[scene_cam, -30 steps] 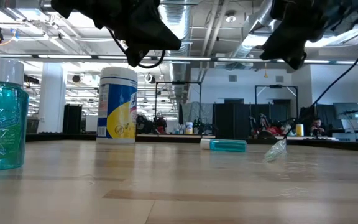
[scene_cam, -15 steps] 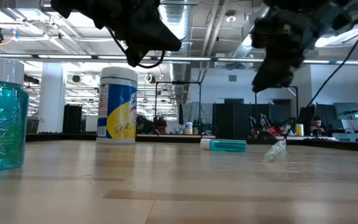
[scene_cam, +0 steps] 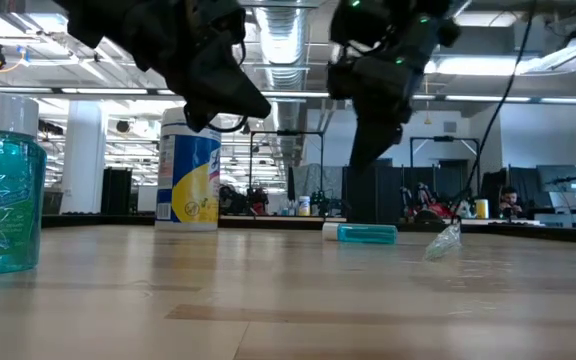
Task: Pick & Place toothbrushing station
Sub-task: Put the top blue mouthwash into the wire organizer
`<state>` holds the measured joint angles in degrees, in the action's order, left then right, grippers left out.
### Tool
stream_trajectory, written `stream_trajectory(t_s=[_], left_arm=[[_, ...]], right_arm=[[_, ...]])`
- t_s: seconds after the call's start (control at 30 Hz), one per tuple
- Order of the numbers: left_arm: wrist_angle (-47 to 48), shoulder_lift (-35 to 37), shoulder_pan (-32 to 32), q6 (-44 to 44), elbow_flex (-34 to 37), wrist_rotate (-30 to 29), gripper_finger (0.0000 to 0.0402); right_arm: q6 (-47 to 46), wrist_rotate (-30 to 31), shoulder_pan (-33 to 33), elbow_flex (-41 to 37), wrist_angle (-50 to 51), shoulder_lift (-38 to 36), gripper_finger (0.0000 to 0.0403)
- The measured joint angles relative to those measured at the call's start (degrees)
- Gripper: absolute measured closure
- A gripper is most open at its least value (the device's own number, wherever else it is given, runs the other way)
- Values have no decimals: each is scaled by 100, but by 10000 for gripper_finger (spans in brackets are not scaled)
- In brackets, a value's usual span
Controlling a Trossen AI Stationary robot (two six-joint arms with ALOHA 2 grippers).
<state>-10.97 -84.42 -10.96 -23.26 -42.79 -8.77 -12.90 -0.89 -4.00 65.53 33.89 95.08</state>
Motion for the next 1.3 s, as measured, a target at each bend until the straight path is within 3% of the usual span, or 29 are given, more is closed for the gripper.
stream_trajectory(t_s=[0.3,0.53,1.3], left_arm=[[-36,0,-16,-12,26,0,389],[-36,0,-183,-8,32,1,389],[-63,0,-289,29,42,4,389]], right_arm=[[487,-83,-239,1308,1010,1259,305],[663,-84,-436,1938,1424,1786,305],[752,-419,-618,1961,1184,2123,305]])
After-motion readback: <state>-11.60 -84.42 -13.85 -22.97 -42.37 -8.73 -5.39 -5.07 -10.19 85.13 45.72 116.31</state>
